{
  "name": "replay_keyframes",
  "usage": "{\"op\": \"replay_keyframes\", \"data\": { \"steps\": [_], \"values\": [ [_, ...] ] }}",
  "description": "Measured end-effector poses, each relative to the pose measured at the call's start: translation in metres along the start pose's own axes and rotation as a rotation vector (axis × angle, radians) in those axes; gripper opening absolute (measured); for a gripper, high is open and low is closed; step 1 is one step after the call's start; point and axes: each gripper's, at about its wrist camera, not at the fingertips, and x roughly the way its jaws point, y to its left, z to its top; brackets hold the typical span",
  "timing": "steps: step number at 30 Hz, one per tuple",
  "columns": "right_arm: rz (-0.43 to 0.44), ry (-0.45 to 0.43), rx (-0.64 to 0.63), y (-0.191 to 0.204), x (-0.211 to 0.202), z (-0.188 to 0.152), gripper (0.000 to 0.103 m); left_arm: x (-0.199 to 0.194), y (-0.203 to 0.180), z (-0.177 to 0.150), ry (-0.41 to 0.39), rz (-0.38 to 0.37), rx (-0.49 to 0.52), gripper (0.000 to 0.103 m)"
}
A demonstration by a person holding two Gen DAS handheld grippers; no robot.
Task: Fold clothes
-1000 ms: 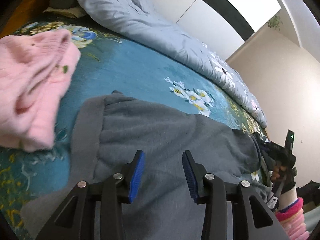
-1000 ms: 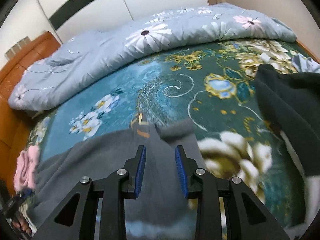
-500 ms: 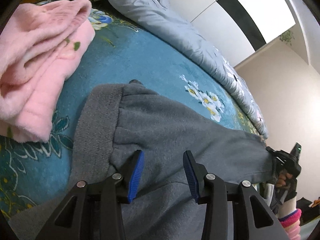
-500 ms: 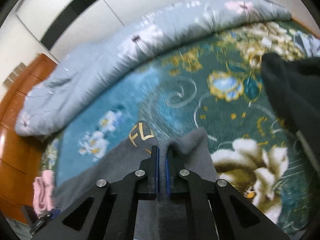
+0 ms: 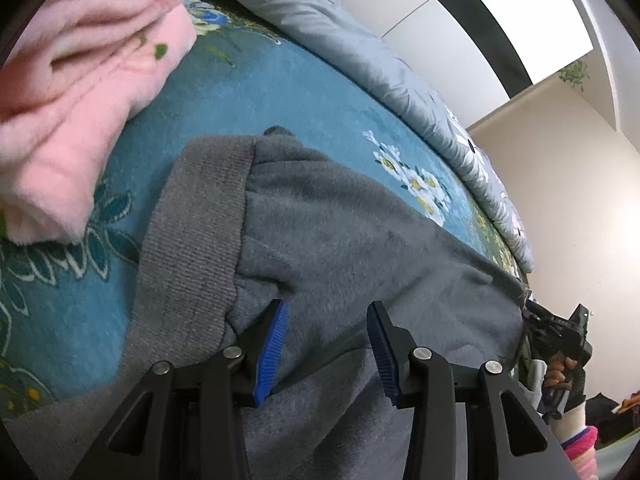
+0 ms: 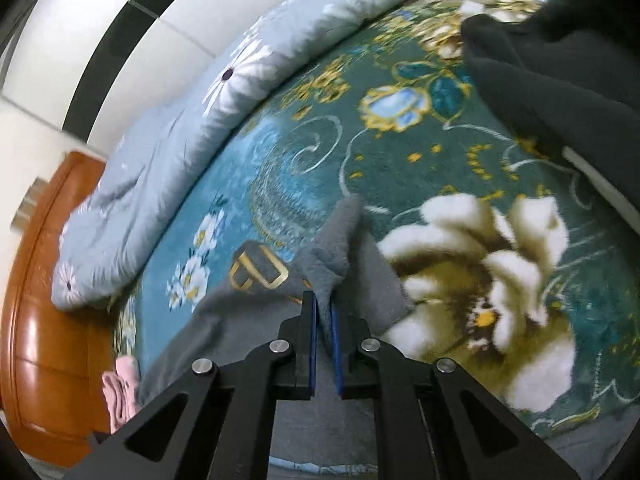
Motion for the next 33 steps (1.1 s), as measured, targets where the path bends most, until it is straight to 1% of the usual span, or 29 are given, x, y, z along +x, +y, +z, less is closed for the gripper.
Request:
{"op": "replay_keyframes", "data": {
  "steps": [5,6,10,13,14,15,17,20,22,23,25,27,32,33],
  "values": [
    [0.007,-0.047,0.039,-0.014,-0.02,0.005,0.005,0.001,0.0,-0.003,-0.01,-0.006,0.011,0.046],
    [0.002,-0.055,0.043,-0.016,-0.023,0.005,0.003,0.001,0.0,-0.003,-0.012,-0.007,0.013,0.046],
    [-0.042,-0.09,0.043,-0.018,-0.033,0.004,0.002,0.002,0.0,-0.003,-0.016,-0.017,0.018,0.048],
    [-0.009,-0.125,0.051,-0.009,-0.037,0.007,0.004,0.001,0.001,-0.005,-0.02,-0.024,0.02,0.049],
    [0.006,-0.116,0.056,-0.005,-0.034,0.008,0.008,0.001,0.001,-0.005,-0.02,-0.026,0.02,0.049],
    [0.017,-0.107,0.059,-0.002,-0.031,0.01,0.021,0.001,0.001,-0.006,-0.02,-0.027,0.022,0.049],
    [-0.016,-0.097,0.042,0.003,-0.02,0.011,0.031,0.001,0.0,-0.007,-0.02,-0.026,0.024,0.05],
    [-0.046,-0.074,0.056,0.004,-0.002,0.014,0.031,0.001,0.0,-0.007,-0.018,-0.025,0.026,0.051],
    [-0.045,-0.05,0.081,0.001,0.01,0.014,0.031,0.001,0.0,-0.007,-0.019,-0.024,0.027,0.051],
    [-0.039,-0.042,0.092,0.001,0.014,0.014,0.03,0.0,0.0,-0.008,-0.02,-0.024,0.027,0.051],
    [-0.028,-0.034,0.106,0.002,0.02,0.013,0.003,0.0,0.0,-0.008,-0.02,-0.028,0.028,0.051],
    [-0.048,-0.064,0.077,0.009,0.013,0.015,0.003,0.0,0.001,-0.007,-0.018,-0.032,0.028,0.051],
    [-0.055,-0.294,-0.047,0.044,-0.053,0.029,0.002,0.002,0.0,-0.006,-0.02,-0.03,0.032,0.053],
    [-0.048,-0.327,-0.083,0.054,-0.066,0.029,0.002,0.003,0.0,-0.006,-0.02,-0.031,0.031,0.053]
  ]
}}
